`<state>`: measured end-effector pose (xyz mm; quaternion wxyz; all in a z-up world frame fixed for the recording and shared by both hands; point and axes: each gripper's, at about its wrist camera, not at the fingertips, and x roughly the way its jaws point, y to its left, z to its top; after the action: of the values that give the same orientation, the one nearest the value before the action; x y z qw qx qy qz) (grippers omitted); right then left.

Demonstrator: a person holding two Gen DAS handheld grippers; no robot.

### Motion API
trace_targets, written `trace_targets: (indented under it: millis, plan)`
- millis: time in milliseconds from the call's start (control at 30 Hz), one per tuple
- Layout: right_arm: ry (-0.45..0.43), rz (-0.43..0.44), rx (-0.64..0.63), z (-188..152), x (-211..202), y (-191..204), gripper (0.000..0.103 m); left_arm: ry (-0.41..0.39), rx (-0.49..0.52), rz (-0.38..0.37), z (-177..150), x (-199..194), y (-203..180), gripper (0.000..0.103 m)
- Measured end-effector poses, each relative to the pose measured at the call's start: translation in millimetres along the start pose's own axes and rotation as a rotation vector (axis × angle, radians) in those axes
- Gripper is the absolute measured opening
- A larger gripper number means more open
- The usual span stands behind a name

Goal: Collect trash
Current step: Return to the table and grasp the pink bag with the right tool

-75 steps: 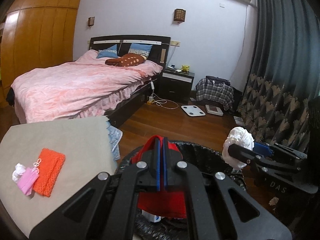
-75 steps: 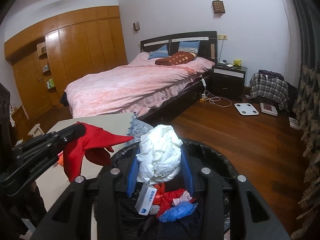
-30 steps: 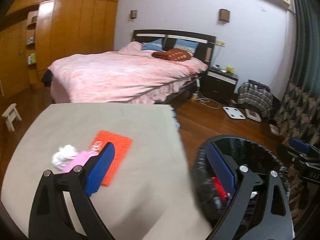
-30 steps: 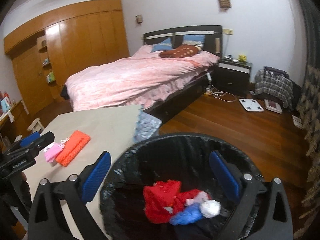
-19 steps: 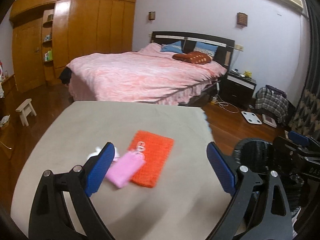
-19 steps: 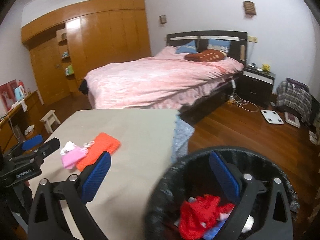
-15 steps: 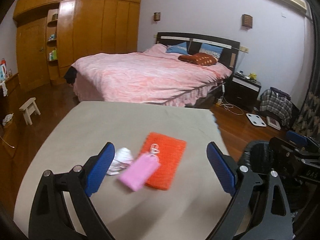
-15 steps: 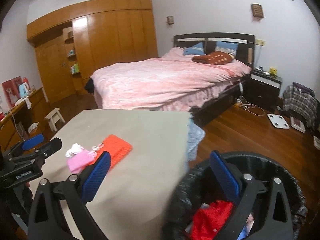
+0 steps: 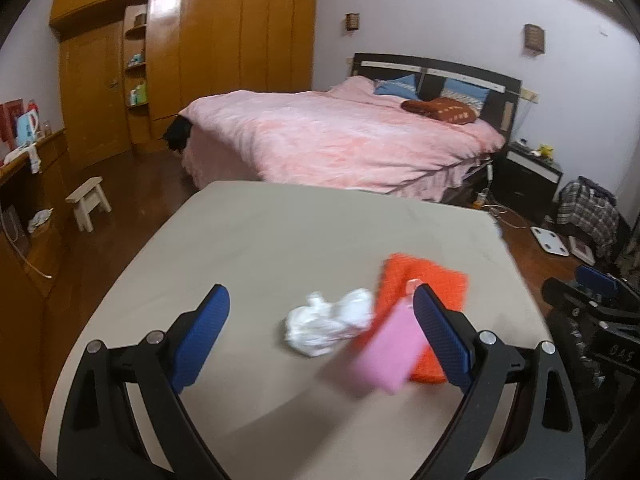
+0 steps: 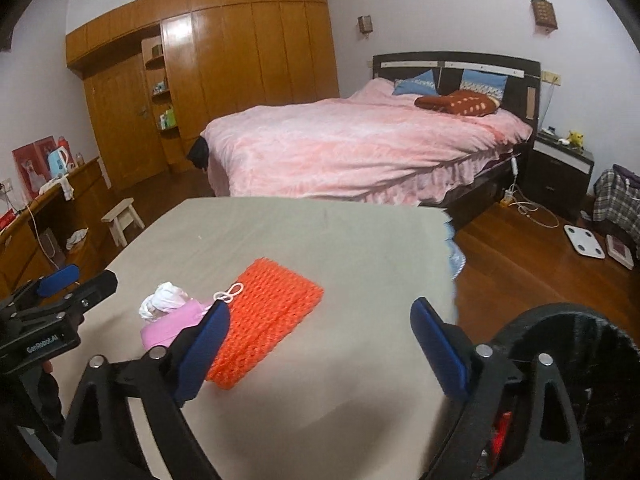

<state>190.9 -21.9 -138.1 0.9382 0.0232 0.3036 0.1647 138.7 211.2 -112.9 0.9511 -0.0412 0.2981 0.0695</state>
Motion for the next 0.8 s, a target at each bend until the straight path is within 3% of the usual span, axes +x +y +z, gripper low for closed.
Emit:
trace_targets:
  millis: [533,800]
  plan:
    - [0.083,0.134,-0.109,-11,53,67,0.08,0.063,-0.027,0.085,-23,27,57,0.09]
    - [0.156,0.164,-0.144,-21,80,83,0.065,0.082,-0.047,0.099,-30,31,70,0.09]
